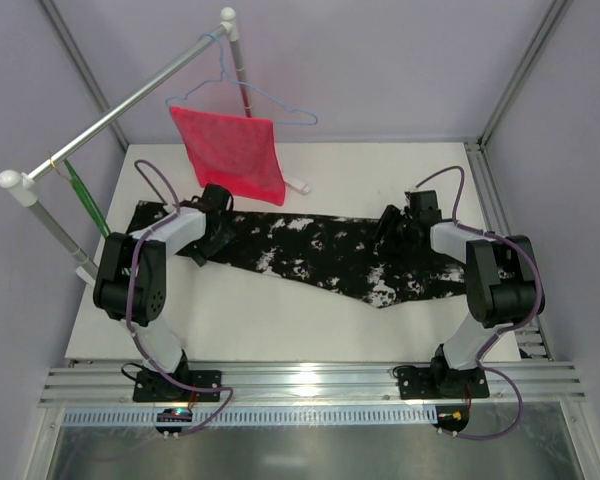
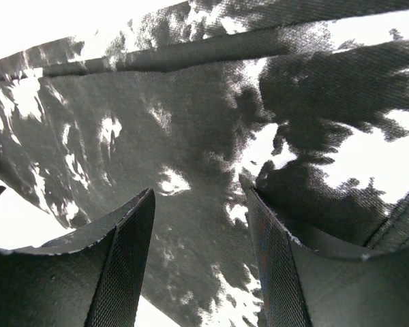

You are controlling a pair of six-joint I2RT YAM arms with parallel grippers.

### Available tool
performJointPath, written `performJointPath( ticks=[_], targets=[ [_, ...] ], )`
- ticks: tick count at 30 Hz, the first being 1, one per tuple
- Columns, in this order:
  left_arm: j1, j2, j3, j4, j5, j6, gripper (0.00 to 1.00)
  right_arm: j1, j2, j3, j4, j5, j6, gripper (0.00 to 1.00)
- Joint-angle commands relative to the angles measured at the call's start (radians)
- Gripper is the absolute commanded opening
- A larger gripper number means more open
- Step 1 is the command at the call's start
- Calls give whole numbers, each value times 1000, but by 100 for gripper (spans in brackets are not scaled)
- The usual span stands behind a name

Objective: Place the trousers on the hanger
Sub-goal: Fold the trousers

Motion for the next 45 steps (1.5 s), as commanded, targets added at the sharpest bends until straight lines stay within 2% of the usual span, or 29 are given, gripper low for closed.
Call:
performJointPath(
  ticks=[1, 8, 12, 17, 24, 29, 34, 42, 45],
  targets=[
    [12, 8, 23, -15, -109, -82, 79, 1, -29, -33, -57, 29, -60, 61],
    [79, 56, 18, -7, -89, -146, 78, -5, -76, -37, -80, 22, -98, 60],
    [127, 1, -40, 73, -60, -151, 77, -11, -73, -31, -85, 23, -114, 60],
    [133, -47, -58, 124, -66, -142, 77, -30, -47, -30, -74, -4, -118, 61],
    [167, -21, -23, 12, -131, -217, 72, -53, -49, -31, -79, -24, -134, 60],
    [197, -39, -54, 79, -103, -230, 71, -76, -52, -36, -79, -43, -138, 61],
    [224, 21, 27, -5, -112, -234, 69, -85, -53, -42, -77, -55, -138, 60],
    [231, 54, 48, -37, -161, -234, 62, -86, -56, -43, -80, -60, -141, 61],
    [234, 67, 49, -45, -161, -239, 57, -88, -56, -42, -82, -63, -141, 60]
  ],
)
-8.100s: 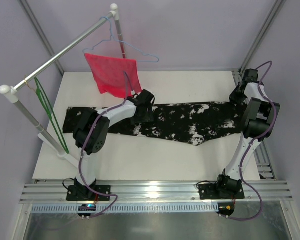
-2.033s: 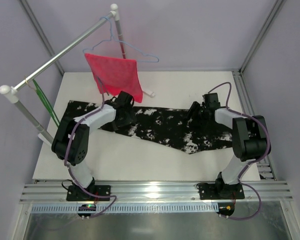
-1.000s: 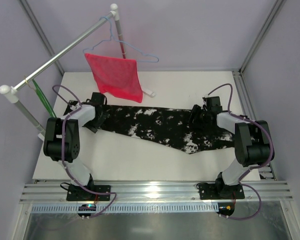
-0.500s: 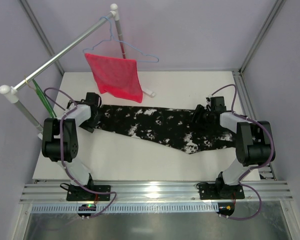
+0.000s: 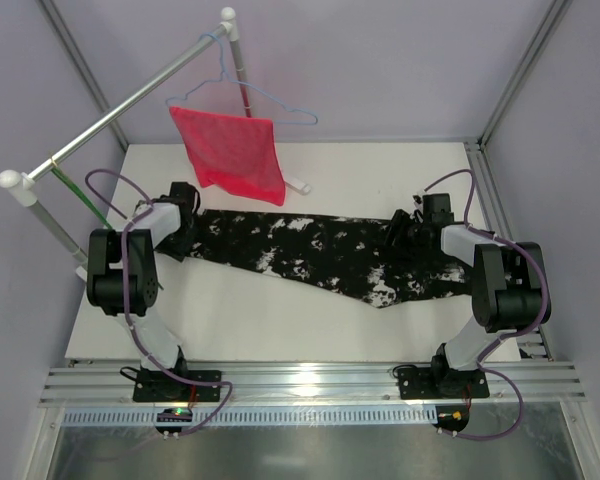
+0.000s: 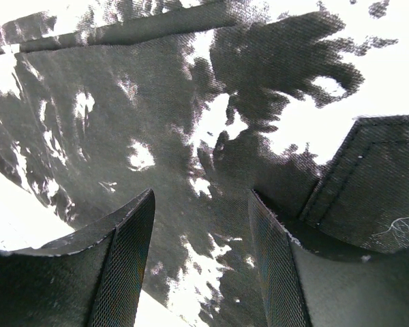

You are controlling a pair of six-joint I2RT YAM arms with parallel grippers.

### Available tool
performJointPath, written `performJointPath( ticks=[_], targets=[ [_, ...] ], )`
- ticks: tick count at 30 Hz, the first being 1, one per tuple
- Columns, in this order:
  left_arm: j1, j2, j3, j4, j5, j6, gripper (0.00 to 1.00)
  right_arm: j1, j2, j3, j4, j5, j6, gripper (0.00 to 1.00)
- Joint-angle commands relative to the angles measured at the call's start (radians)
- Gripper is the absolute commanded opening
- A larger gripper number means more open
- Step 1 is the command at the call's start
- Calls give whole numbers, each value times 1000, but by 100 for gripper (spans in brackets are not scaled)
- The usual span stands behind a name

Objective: Place the trousers on the hanger
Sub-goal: Fold the trousers

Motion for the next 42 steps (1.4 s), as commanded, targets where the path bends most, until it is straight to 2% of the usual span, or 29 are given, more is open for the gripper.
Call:
performJointPath(
  ticks=[1, 2, 4, 6, 7, 9, 10, 11, 15, 16, 21, 26, 28, 30, 34, 37, 39, 42],
  targets=[
    [12, 19, 24, -25, -50, -21, 55, -8, -9, -9, -13, -10, -24, 61],
    [12, 21, 21, -20, -45, -23, 49, -10, -9, -9, -9, -20, -22, 60],
    [13, 29, 23, -11, -40, -12, 46, -10, -9, -8, -12, -29, -21, 61],
    [13, 36, 29, -5, -37, -3, 34, -35, -17, -11, -15, -27, -21, 60],
    [13, 41, 32, -2, -36, 9, 23, -39, -20, -12, -16, -27, -22, 61],
    [12, 45, 43, 4, -27, 29, 12, -40, -29, -17, -15, -26, -22, 60],
    [13, 49, 44, 13, -20, 39, 3, -40, -31, -18, -15, -26, -22, 61],
    [12, 45, 49, 18, -16, 66, 1, -40, -31, -18, -16, -26, -21, 61],
    [-12, 15, 69, 17, -33, 141, 1, -40, -22, -21, -10, -37, -13, 61],
    [-25, 6, 81, 12, -72, 161, 1, -40, -22, -23, -3, -44, -7, 61],
    [-183, -45, 132, -12, -221, 334, 1, -40, -16, -32, 7, -64, -7, 60],
    [-440, -14, 158, -8, -350, 480, 0, -40, -8, -43, 23, -87, 8, 61],
    [-573, 22, 158, -31, -413, 502, 1, -40, -2, -47, 28, -106, 19, 61],
    [-650, 47, 153, -40, -465, 523, 0, -39, 0, -52, 26, -109, 15, 61],
    [-817, 85, 153, -25, -462, 548, 0, -39, -13, -57, -4, -95, -7, 61],
    [-906, 99, 159, 45, -419, 640, 1, -39, -40, -70, -15, -96, -2, 61],
    [-936, 125, 170, 69, -360, 687, 0, -37, -89, -86, -20, -104, -1, 61],
    [-948, 142, 178, 72, -330, 669, 0, -33, -149, -97, -38, -90, -1, 61]
  ],
)
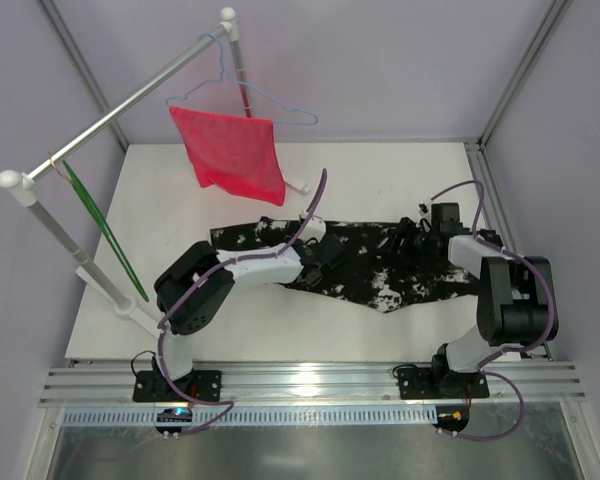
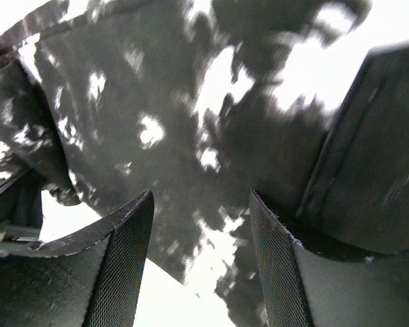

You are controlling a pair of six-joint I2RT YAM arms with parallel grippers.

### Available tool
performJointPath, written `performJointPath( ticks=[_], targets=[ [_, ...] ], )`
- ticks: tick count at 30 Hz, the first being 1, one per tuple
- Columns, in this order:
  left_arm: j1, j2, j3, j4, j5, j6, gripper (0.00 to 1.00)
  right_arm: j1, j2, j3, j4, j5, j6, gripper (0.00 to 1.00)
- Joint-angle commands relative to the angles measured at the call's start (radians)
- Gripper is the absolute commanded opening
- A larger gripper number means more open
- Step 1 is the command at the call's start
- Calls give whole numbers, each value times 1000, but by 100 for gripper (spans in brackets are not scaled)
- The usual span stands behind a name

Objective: Place the trousers on the hanger
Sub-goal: Fold the trousers

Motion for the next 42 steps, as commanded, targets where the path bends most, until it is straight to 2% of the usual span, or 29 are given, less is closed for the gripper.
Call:
performJointPath(
  ticks=[1, 3, 6, 7, 10, 11, 12, 19, 25, 29, 35, 42],
  targets=[
    [-14, 8, 18, 65, 80, 30, 3, 9, -116, -16, -52, 4, -7, 62],
    [-17, -26, -20, 93, 109, 12, 11, 10, -140, -15, -63, 9, -2, 62],
    [-17, -76, -49, 104, 180, 4, 40, 14, -175, -13, -86, 23, -2, 61],
    [-17, -89, -46, 92, 186, 1, 46, 15, -183, -13, -92, 33, -1, 62],
    [-17, -127, 27, -23, 170, -23, 61, 20, -209, -7, -95, 43, 7, 62],
    [-17, -135, 27, -24, 163, -37, 61, 20, -209, -6, -92, 47, 7, 62],
    [-14, -142, 70, -77, 159, -46, 65, 20, -203, -6, -86, 50, 8, 62],
    [23, -225, 96, -114, 208, -102, 71, 47, -152, -15, -60, 63, 16, 62],
    [146, -280, 51, -174, 275, -296, 72, 67, -175, -20, -60, 64, 22, 62],
    [224, -359, -26, -111, 358, -421, 77, 78, -172, -16, -57, 55, 22, 62],
    [276, -403, -3, -172, 337, -759, 79, 83, -155, 0, -56, 29, 25, 62],
    [284, -431, -19, -376, 252, -1192, 78, 81, -149, 3, -45, 9, 22, 62]
  ],
)
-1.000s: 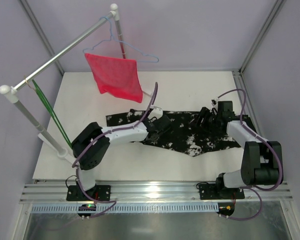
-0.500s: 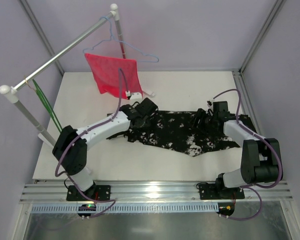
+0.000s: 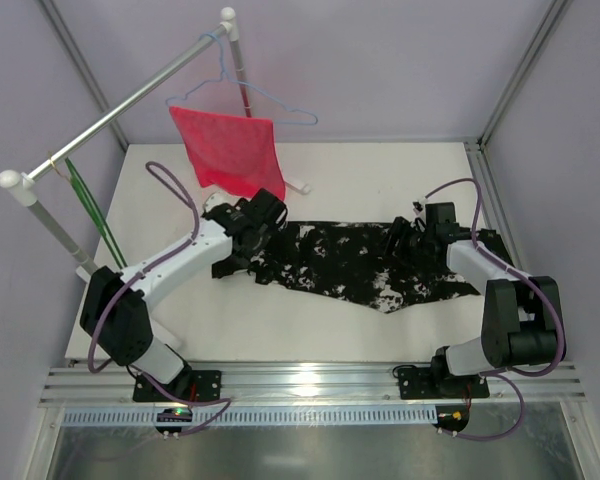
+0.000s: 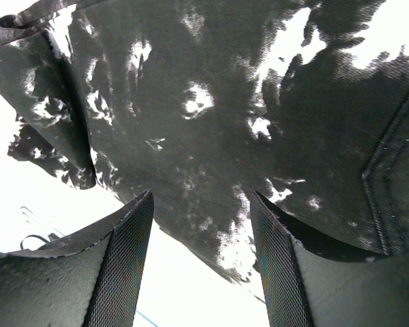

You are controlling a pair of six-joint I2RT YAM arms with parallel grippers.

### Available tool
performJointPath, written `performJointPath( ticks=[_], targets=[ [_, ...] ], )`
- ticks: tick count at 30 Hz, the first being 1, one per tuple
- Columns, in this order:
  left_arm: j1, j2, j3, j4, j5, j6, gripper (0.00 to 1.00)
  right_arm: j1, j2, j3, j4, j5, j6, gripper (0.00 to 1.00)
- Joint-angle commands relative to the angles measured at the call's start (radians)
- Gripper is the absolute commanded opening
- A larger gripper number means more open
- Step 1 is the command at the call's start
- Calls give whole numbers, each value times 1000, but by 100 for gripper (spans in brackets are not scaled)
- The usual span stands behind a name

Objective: Place the trousers on the hanger
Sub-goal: Fold the trousers

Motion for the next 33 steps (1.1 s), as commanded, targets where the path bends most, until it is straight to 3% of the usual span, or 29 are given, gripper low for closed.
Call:
performJointPath(
  ticks=[1, 5, 9, 22, 25, 28, 29, 33],
  targets=[
    [16, -35, -10, -154, -62, -317, 78, 7, 9, 28, 37, -29, -1, 62],
    [96, -63, -128, -64, 14, -434, 81, 6, 21, 32, 36, -46, -8, 62],
    [183, -61, -257, 83, 127, -431, 84, 7, 12, 32, 23, -41, -25, 62],
    [283, 95, -292, 175, 179, -370, 84, 4, 7, 36, 2, -26, -56, 62],
    [283, 107, -282, 177, 170, -353, 75, 6, -3, 45, -12, -18, -57, 62],
    [277, 97, -228, 143, 121, -287, 54, 6, -25, 42, -17, -14, -56, 62],
    [272, 91, -203, 131, 98, -220, 41, 6, -29, 42, -17, -14, -53, 62],
    [205, 116, 10, 2, -45, -54, 17, 6, -58, 19, 3, -47, -25, 62]
  ],
)
